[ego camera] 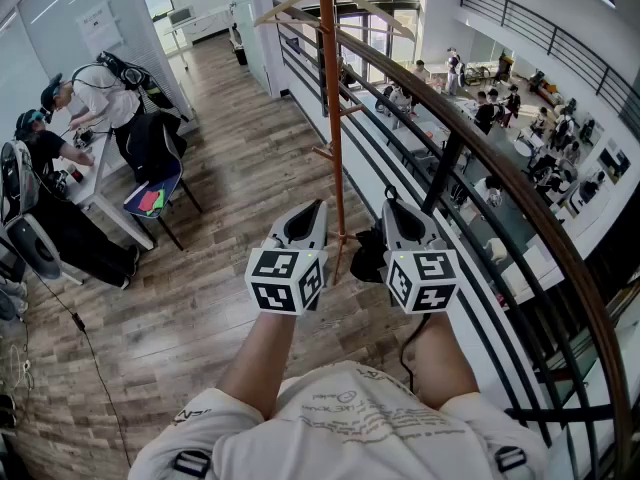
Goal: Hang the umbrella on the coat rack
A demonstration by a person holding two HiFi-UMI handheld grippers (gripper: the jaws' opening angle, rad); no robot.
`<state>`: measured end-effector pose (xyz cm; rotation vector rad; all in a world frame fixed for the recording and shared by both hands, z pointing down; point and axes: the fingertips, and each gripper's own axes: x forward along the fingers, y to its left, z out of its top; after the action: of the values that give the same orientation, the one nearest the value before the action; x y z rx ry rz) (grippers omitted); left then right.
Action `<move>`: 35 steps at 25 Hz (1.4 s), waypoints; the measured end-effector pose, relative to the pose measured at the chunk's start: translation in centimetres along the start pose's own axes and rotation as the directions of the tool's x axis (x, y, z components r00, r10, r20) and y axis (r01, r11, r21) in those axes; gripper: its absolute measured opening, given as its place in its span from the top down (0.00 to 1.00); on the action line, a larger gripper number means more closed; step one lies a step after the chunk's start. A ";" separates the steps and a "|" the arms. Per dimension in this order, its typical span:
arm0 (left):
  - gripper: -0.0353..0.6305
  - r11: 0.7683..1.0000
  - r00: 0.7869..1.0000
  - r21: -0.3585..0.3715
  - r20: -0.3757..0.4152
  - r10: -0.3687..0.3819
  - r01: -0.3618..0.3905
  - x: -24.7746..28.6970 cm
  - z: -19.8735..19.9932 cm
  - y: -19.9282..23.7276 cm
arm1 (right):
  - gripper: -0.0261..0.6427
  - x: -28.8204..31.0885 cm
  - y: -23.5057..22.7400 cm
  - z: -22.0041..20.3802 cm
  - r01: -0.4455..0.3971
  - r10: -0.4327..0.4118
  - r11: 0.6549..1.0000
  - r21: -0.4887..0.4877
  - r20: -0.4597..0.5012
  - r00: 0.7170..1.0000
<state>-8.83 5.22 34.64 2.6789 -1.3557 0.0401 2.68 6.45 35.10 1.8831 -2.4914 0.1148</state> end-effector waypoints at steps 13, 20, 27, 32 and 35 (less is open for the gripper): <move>0.95 0.999 1.000 -0.036 -0.005 0.015 -0.015 1.3 -1.1 -1.0 | 0.96 0.4 -0.4 -0.7 -0.080 0.081 0.997 0.011 -0.005 0.997; 0.95 0.999 0.999 -0.024 -0.028 0.044 -0.044 2.6 -2.3 -3.3 | 0.96 -0.1 -1.9 -1.6 -0.155 0.155 0.988 0.016 -0.019 0.988; 0.95 0.998 0.998 0.034 -0.030 0.053 -0.052 5.1 -3.2 -2.8 | 0.96 1.8 -2.5 -3.5 -0.185 0.185 0.983 0.024 -0.044 0.982; 0.95 0.999 0.998 0.020 -0.030 0.051 -0.050 8.7 -3.1 -2.0 | 0.96 3.9 -4.6 -3.4 -0.191 0.192 0.981 0.017 -0.056 0.980; 0.95 0.999 0.999 0.014 -0.022 0.045 -0.045 11.4 -2.6 -0.4 | 0.96 6.5 -5.8 -3.4 -0.192 0.192 0.981 0.017 -0.065 0.979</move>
<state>-1.65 -3.30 38.18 2.6501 -1.4143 0.0832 6.42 -1.11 39.19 1.6093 -2.6258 0.1904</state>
